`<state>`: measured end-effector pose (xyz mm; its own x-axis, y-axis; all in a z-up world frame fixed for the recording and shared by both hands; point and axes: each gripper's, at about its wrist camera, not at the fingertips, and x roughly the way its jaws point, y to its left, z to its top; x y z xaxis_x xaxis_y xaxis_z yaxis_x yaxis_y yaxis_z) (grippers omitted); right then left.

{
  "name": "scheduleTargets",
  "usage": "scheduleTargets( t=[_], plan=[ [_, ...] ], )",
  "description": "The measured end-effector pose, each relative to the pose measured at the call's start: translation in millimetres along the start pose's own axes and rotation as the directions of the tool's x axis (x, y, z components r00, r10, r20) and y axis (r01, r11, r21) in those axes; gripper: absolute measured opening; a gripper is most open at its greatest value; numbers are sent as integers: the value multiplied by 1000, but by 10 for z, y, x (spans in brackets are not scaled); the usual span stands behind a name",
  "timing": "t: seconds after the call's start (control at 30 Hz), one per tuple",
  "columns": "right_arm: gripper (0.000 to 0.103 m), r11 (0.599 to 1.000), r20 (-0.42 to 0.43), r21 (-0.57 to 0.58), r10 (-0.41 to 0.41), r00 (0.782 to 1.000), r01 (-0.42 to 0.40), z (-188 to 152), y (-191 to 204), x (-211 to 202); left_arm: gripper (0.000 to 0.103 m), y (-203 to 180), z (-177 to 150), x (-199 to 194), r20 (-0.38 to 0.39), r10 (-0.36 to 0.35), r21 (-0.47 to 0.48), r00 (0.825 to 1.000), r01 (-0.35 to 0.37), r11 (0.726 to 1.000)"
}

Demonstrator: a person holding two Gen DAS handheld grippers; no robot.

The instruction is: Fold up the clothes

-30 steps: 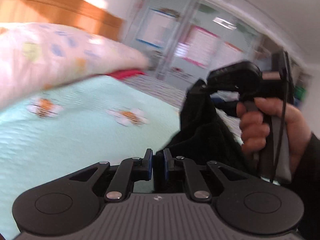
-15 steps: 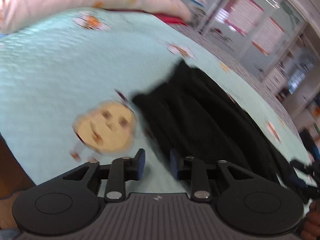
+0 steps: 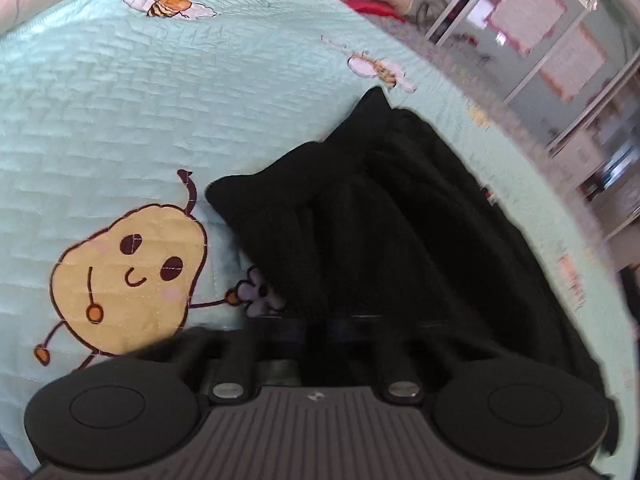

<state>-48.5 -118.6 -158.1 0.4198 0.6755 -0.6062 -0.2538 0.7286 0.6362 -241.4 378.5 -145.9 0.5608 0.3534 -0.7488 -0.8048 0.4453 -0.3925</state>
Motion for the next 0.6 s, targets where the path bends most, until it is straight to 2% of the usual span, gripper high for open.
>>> scheduleTargets(
  t=[0.1,0.2,0.27,0.33,0.37,0.47,0.6],
  plan=[
    [68,1000,24,19,10,1000,-11,27,-23,-52,4,89,-157,-359,119,-7,-17,993,9,1000],
    [68,1000,80,10,-3,997,2,57,-77,-154,3,352,-259,-682,199,29,-46,980,-20,999],
    [68,1000,133,16,-25,991,23,98,-128,-254,6,536,-252,-758,169,32,-56,985,-22,998],
    [68,999,198,35,-48,979,41,157,-231,-395,14,638,-281,-786,135,35,-53,990,-28,998],
    [68,997,233,43,-65,970,56,185,-278,-471,15,647,-312,-811,132,49,-38,990,-44,998],
    [68,989,348,57,-149,926,137,261,-402,-721,26,612,-414,-899,141,64,-18,988,-62,998],
    [69,964,386,80,-265,884,254,371,-656,-889,27,459,-524,-1015,170,55,13,984,-58,998]
  ],
)
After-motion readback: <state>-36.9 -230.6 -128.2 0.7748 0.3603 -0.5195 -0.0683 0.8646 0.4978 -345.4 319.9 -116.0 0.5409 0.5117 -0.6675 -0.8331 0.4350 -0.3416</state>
